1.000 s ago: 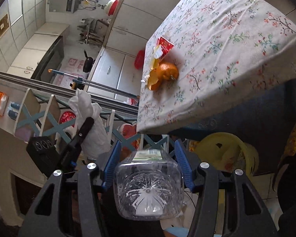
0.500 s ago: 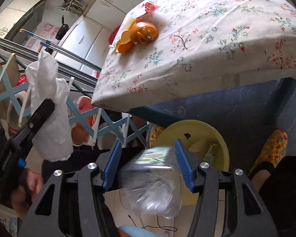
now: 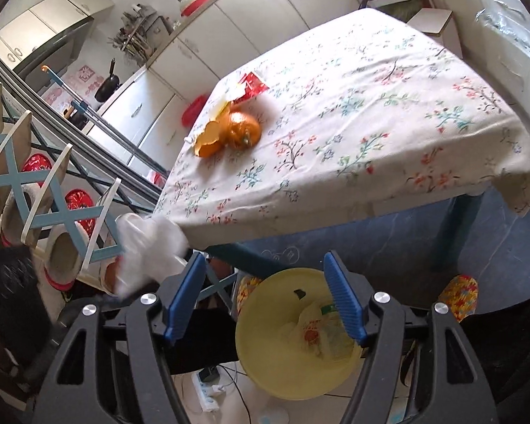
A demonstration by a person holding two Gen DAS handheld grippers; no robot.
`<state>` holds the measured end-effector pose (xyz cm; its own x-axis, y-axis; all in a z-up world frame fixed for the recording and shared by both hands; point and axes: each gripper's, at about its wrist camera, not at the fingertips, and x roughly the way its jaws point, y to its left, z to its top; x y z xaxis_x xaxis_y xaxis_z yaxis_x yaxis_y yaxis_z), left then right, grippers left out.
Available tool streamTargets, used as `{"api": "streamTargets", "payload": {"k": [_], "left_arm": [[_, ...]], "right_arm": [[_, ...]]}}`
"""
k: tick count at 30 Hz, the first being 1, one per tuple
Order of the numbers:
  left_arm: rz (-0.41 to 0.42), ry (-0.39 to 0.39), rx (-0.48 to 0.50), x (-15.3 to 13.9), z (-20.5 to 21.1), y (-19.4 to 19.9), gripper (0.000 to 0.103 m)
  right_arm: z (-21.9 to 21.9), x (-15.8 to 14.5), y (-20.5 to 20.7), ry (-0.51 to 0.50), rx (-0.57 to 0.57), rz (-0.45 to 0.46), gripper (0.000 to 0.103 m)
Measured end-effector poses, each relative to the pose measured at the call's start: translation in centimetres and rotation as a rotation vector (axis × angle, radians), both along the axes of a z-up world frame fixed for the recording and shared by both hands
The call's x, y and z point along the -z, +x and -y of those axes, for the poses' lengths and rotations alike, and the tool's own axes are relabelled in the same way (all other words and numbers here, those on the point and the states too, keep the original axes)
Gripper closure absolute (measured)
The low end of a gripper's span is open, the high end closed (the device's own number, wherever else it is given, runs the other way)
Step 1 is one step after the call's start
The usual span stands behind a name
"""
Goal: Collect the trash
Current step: 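Lower the tissue and bottle and release both into the yellow bucket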
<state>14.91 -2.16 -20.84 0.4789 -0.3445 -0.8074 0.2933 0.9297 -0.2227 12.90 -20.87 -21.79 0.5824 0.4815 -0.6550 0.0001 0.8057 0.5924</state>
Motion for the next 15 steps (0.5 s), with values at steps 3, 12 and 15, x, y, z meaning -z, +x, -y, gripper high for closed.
{"api": "streamTargets", "payload": {"k": [3, 12, 15], "left_arm": [[-0.056, 0.017, 0.006, 1.8, 0.5, -0.3, 0.082], [-0.017, 0.107, -0.045, 1.9, 0.7, -1.2, 0.028], [0.003, 0.141, -0.071, 1.6, 0.4, -1.3, 0.021]], "right_arm": [[0.5, -0.1, -0.3, 0.002, 0.014, 0.006, 0.036], [0.9, -0.9, -1.1, -0.011, 0.042, 0.032, 0.033], [0.9, -1.1, -1.4, -0.014, 0.045, 0.038, 0.033]]}}
